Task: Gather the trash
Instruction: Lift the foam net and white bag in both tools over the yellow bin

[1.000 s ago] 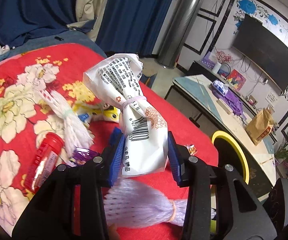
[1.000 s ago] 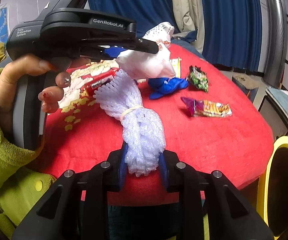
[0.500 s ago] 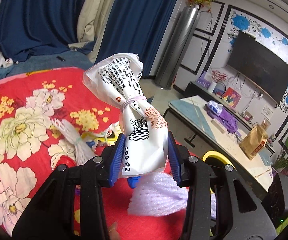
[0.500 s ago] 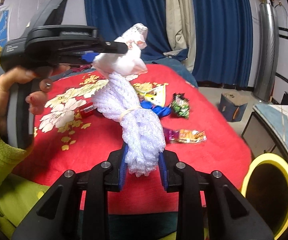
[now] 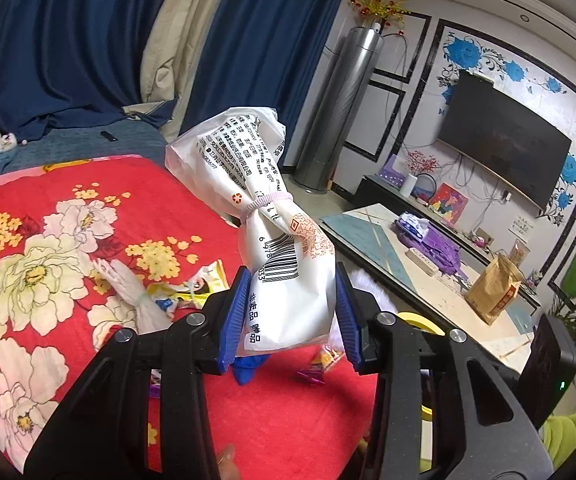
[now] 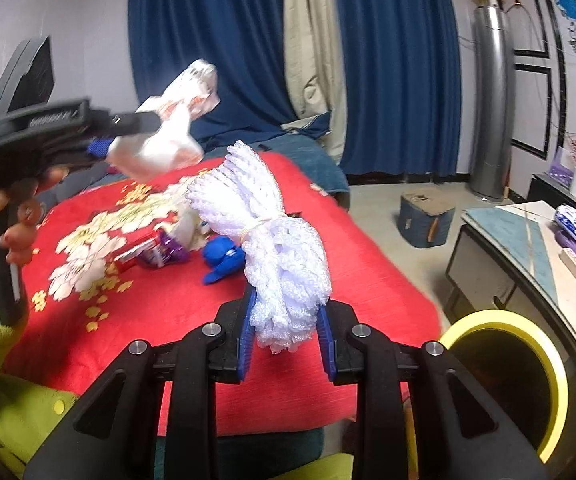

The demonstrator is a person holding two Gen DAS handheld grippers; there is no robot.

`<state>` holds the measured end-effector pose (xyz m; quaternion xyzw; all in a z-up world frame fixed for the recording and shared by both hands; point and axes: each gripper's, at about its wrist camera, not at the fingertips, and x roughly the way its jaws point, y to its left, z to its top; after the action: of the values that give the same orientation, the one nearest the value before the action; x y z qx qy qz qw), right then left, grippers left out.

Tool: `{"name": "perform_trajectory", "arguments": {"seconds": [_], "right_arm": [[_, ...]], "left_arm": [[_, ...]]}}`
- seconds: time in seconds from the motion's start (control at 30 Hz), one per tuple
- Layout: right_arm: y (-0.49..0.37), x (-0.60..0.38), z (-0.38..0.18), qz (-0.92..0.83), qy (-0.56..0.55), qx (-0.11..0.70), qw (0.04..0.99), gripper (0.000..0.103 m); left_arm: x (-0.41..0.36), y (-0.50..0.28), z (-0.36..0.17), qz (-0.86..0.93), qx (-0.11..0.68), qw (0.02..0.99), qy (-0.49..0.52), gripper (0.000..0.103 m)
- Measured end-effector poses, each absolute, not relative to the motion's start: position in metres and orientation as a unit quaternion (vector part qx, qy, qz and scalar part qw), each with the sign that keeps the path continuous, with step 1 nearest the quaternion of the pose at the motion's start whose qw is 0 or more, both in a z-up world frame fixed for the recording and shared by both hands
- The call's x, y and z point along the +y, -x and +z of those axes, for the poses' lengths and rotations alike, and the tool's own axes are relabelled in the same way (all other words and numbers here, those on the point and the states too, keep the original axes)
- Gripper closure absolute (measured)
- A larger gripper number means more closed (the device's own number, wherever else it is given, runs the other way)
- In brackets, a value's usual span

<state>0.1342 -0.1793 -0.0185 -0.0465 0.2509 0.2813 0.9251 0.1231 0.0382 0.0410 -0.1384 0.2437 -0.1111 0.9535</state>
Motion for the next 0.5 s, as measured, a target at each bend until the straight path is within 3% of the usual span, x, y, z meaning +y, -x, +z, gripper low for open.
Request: {"name": "perform_trajectory", "arguments": {"seconds": [0.5], "right_arm": [[-0.141,-0.228,0.001,0.235,0.014,0.228,0.945,0.077]], "left_arm": [[-0.001,-0.122,0.033,-0.161,0.248,0.948,0.117,0.070]]}}
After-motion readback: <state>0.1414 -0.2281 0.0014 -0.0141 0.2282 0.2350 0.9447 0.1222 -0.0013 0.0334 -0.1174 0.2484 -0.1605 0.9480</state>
